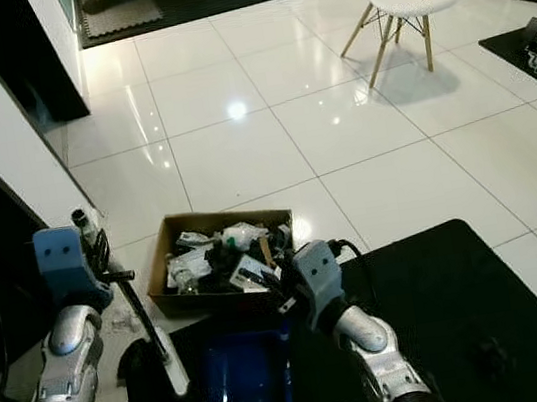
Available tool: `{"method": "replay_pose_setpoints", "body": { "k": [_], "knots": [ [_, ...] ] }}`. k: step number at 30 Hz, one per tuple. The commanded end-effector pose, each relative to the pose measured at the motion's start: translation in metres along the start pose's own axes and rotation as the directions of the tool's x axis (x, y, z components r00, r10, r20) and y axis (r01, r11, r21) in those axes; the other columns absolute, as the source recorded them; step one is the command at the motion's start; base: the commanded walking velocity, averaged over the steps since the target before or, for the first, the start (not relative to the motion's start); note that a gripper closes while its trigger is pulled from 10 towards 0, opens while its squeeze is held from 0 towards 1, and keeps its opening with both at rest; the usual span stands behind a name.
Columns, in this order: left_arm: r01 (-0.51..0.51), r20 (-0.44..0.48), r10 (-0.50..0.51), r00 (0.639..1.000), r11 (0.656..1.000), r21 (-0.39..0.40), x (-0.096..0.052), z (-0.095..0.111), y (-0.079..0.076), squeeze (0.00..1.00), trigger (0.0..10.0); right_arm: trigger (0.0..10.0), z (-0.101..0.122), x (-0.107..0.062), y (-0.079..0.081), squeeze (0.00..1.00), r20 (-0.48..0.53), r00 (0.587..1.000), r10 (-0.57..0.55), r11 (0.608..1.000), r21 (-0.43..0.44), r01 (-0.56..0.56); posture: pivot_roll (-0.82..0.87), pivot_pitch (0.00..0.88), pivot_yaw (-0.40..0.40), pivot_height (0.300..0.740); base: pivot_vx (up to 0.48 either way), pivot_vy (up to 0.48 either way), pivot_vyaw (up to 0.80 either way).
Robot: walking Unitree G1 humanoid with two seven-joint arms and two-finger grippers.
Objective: Sweep floor
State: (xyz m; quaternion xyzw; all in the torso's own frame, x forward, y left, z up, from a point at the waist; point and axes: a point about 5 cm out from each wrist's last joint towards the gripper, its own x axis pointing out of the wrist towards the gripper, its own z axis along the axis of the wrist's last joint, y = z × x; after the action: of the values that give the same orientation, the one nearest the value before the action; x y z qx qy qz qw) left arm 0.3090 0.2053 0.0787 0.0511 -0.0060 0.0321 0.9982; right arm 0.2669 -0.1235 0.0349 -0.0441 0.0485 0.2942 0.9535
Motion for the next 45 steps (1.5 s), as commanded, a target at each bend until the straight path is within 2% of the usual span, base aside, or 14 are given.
{"method": "replay_pose_setpoints", "body": {
  "k": [1, 8, 9, 15, 18, 27, 30, 37, 41, 45],
  "knots": [
    [-0.013, 0.042, 0.011, 0.999, 0.999, 0.046, 0.003, 0.007, 0.007, 0.0, 10.0, 10.0, 0.001, 0.001, -0.001, 0.0, 0.008, 1.0, 0.004, 1.0, -0.009, -0.004, -0.01, 0.056, 0.042, 0.74, 0.0, 0.0, 0.0],
    [-0.01, 0.049, 0.006, 0.999, 0.997, 0.07, 0.004, 0.005, 0.008, 0.0, 10.0, 10.0, -0.005, -0.004, -0.002, 0.0, -0.052, 0.998, 0.027, 0.999, -0.028, -0.029, -0.01, 0.061, 0.038, 0.74, 0.0, 0.0, 0.0],
    [0.005, 0.052, -0.009, 0.999, 0.998, 0.069, 0.002, 0.001, 0.006, 0.0, 10.0, 10.0, -0.008, -0.009, -0.004, 0.0, -0.081, 0.996, 0.03, 0.997, -0.07, -0.036, -0.01, 0.068, 0.033, 0.74, 0.0, 0.0, 0.0],
    [0.022, 0.05, -0.026, 0.998, 0.997, 0.079, -0.002, -0.007, 0.0, 0.0, 10.0, 10.0, -0.006, -0.013, -0.012, 0.0, -0.066, 0.998, -0.015, 0.993, -0.121, 0.007, -0.02, 0.075, 0.031, 0.74, 0.0, 0.0, 0.0],
    [0.03, 0.061, -0.037, 0.997, 0.993, 0.111, -0.004, -0.008, -0.002, 0.0, 10.0, 10.0, -0.002, -0.013, -0.018, 0.0, -0.055, 0.998, -0.043, 0.987, -0.159, 0.034, -0.02, 0.075, 0.031, 0.74, 0.0, 0.0, 0.0],
    [0.027, 0.07, -0.038, 0.997, 0.986, 0.162, -0.009, -0.014, 0.002, 0.0, 10.0, 10.0, -0.002, -0.017, -0.031, 0.0, -0.084, 0.991, -0.1, 0.973, -0.218, 0.08, -0.02, 0.074, 0.026, 0.74, 0.0, 0.0, 0.0],
    [0.026, 0.061, -0.036, 0.997, 0.988, 0.153, -0.011, -0.016, 0.003, 0.0, 10.0, 10.0, 0.0, -0.02, -0.034, 0.0, -0.075, 0.992, -0.104, 0.978, -0.189, 0.088, -0.03, 0.075, 0.028, 0.74, 0.0, 0.0, 0.0],
    [0.05, 0.045, -0.057, 0.997, 0.988, 0.148, -0.012, -0.021, -0.001, 0.0, 10.0, 10.0, -0.007, -0.02, -0.03, 0.0, -0.091, 0.992, -0.087, 0.986, -0.149, 0.073, -0.03, 0.073, 0.03, 0.74, 0.0, 0.0, 0.0],
    [0.092, 0.034, -0.098, 0.995, 0.987, 0.135, -0.015, -0.024, -0.003, 0.0, 10.0, 10.0, -0.006, -0.016, -0.024, 0.0, -0.064, 0.995, -0.078, 0.996, -0.053, 0.075, -0.02, 0.079, 0.031, 0.74, 0.0, 0.0, 0.0],
    [0.1, 0.033, -0.106, 0.994, 0.986, 0.137, -0.016, -0.025, -0.004, 0.0, 10.0, 10.0, -0.004, -0.014, -0.023, 0.0, -0.049, 0.996, -0.079, 0.997, -0.016, 0.078, -0.02, 0.083, 0.03, 0.74, 0.0, 0.0, 0.0]
  ]
}}
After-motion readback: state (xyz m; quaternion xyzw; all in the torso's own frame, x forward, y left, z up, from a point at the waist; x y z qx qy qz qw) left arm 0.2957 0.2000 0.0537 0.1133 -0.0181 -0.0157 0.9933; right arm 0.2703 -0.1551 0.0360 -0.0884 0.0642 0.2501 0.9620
